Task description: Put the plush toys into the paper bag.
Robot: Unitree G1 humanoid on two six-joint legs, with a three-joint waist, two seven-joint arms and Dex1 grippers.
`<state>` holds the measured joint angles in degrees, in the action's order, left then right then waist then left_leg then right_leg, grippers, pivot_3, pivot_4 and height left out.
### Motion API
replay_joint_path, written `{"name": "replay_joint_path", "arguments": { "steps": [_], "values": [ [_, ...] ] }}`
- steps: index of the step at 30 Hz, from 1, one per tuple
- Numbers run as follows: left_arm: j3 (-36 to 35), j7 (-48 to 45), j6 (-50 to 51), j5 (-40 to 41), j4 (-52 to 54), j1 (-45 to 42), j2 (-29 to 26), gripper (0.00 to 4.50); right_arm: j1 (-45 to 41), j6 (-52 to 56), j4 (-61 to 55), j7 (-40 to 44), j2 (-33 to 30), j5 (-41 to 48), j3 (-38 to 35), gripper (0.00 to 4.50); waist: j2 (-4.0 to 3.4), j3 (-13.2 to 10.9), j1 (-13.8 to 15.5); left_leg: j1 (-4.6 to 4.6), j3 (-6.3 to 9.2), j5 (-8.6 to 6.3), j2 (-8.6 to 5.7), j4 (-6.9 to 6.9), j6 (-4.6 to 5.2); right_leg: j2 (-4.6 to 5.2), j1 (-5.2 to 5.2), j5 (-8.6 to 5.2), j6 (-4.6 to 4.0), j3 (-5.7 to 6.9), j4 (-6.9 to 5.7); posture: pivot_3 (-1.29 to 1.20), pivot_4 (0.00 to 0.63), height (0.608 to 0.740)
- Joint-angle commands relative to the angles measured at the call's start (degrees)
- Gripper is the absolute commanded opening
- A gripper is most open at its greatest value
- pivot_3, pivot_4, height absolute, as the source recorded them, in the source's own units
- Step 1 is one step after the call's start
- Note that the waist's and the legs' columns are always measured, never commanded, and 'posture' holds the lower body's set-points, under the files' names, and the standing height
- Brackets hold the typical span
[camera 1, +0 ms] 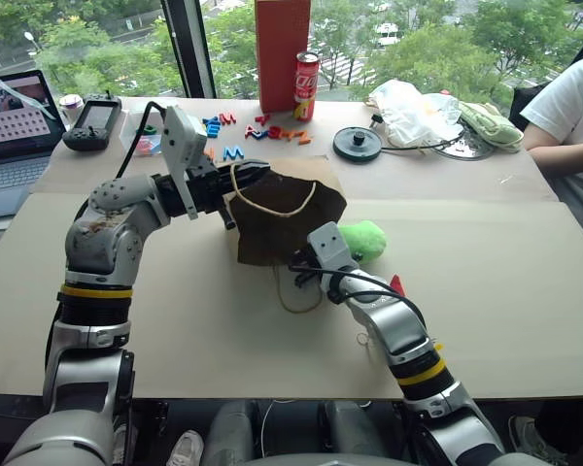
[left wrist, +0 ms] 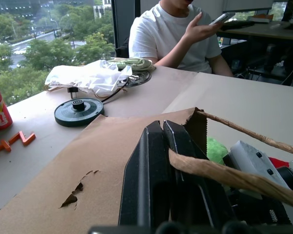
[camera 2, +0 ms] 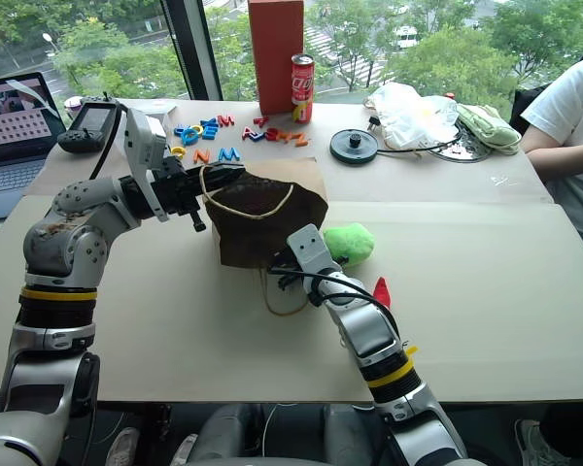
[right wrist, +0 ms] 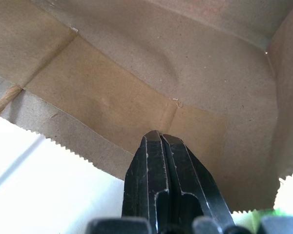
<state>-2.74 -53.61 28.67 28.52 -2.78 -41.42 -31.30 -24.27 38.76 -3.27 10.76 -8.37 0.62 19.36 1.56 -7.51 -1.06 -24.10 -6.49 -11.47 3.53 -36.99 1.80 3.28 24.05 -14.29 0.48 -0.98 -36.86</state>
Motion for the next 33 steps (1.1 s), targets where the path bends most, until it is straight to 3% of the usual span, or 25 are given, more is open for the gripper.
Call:
{"name": "replay_joint_path", "arguments": {
  "steps": [1, 12, 16, 20, 25, 33],
  "values": [
    [0.0, 0.1, -2.4, -1.7, 0.9, 0.6, -0.5, 0.0, 1.5, 2.3, -2.2, 1.7, 0.6, 1.9, -2.6, 0.03, 0.0, 0.0, 0.0, 0.0, 0.0, 0.0, 0.0, 0.0, 0.0, 0.0, 0.0, 0.0, 0.0, 0.0, 0.0, 0.0, 0.15, 0.739],
    [-1.0, 2.0, -3.6, -3.3, -3.4, 0.6, 0.4, 0.0, 1.0, 18.8, -24.1, 4.5, -0.2, 11.2, -13.5, 0.03, 0.0, 0.0, 0.3, -0.13, 0.01, 0.0, -0.02, 0.03, 0.0, 0.03, 0.09, 0.0, 0.0, 0.02, 0.07, 0.0, 0.15, 0.739],
    [-1.1, 2.8, -3.4, -3.4, -4.3, 0.1, 0.7, 0.0, 0.2, 22.3, -27.9, 3.9, -1.3, 12.8, -17.6, 1.11, 0.0, 0.0, 0.3, -0.13, 0.01, 0.0, -0.03, 0.03, 0.0, 0.03, 0.1, 0.0, 0.0, 0.03, 0.07, 0.0, 0.15, 0.739],
    [-1.4, 3.8, -3.1, -3.3, -5.0, -0.5, 1.2, 0.0, -0.3, 24.4, -28.6, 3.5, -4.1, 13.2, -21.7, 2.68, 0.0, 0.0, 0.3, -0.14, 0.01, 0.0, -0.04, 0.03, 0.0, 0.03, 0.09, 0.0, 0.0, 0.03, 0.08, 0.0, 0.15, 0.739],
    [-2.2, 5.1, -1.2, -2.1, -4.7, -2.2, 2.2, 0.0, 0.9, 23.8, -24.5, 2.0, -5.5, 12.0, -22.4, 4.32, 0.0, 0.0, 0.3, -0.14, -0.01, 0.0, -0.04, 0.04, 0.0, 0.04, 0.09, 0.0, 0.0, 0.03, 0.11, 0.0, 0.15, 0.739],
    [-2.5, 6.2, 1.1, -1.0, -2.6, -3.7, 2.6, 0.0, 3.5, 24.4, -19.3, -0.9, -6.2, 8.6, -17.1, 4.46, 0.0, 0.0, 0.0, -0.14, 0.0, 0.0, -0.04, 0.09, 0.0, 0.03, 0.12, 0.0, 0.0, 0.0, 0.11, 0.0, 0.15, 0.739]
  ]
}}
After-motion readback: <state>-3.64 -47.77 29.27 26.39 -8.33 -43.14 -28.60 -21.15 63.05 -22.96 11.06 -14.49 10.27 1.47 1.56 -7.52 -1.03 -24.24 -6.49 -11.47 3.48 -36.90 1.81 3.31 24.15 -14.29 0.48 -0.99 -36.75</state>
